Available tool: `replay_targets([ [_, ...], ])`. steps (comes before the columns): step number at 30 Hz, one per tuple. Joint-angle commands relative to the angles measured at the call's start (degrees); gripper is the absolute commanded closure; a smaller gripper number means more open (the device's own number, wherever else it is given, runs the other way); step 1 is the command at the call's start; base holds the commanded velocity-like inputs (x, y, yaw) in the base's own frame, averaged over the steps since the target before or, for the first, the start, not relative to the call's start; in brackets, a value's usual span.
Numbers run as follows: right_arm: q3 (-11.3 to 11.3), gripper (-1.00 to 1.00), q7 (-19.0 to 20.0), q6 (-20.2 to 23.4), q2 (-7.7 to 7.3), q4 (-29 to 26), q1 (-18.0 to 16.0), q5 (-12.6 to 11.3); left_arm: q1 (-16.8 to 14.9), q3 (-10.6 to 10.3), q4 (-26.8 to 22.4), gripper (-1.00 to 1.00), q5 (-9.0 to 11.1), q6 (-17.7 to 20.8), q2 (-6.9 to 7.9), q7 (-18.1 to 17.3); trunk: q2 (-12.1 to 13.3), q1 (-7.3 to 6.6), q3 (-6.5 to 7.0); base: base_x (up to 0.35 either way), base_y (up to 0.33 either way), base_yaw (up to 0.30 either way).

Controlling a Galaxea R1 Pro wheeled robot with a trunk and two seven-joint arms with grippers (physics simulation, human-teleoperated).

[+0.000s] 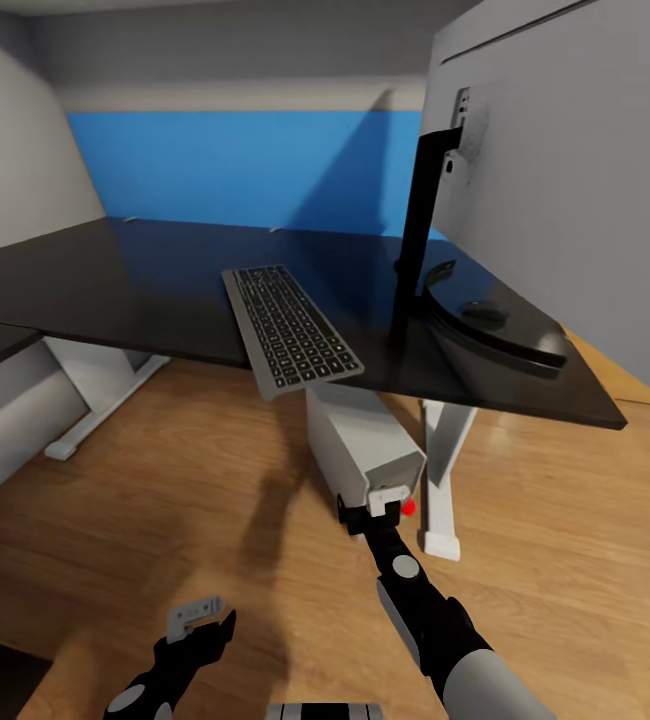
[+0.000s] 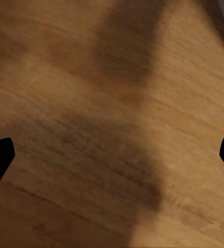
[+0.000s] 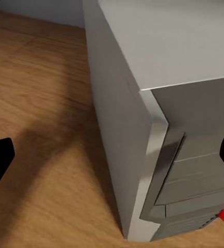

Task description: In the bedroom, organize the workspace by keeping the computer under the desk, ensuring the monitor is on the desk, placing the keyboard on the desk next to the monitor, placing the mouse on the desk next to the keyboard, moving the folder from the swivel chair onto the desk next to the mouse, stacking the notebook on top of the folder with the pen on top of the notebook, and positioning the swivel chair next to the desk.

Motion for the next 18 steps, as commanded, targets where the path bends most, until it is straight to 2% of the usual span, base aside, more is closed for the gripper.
replay_targets([
  [1,0.13,-1.00,-0.44,-0.10,0.00,0.06,-0.04,0.31,-0.01,0.05,-0.10,-1.00,0.60,0.34,-0.03,0.20,-0.02,0.00,-0.05,0.082,0.000,0.000],
  [18,0.10,-1.00,-0.44,-0.10,0.00,-0.01,-0.04,0.31,-0.01,0.05,-0.10,-1.00,0.60,0.34,-0.03,0.18,-0.02,0.00,-0.05,0.019,0.000,0.000],
])
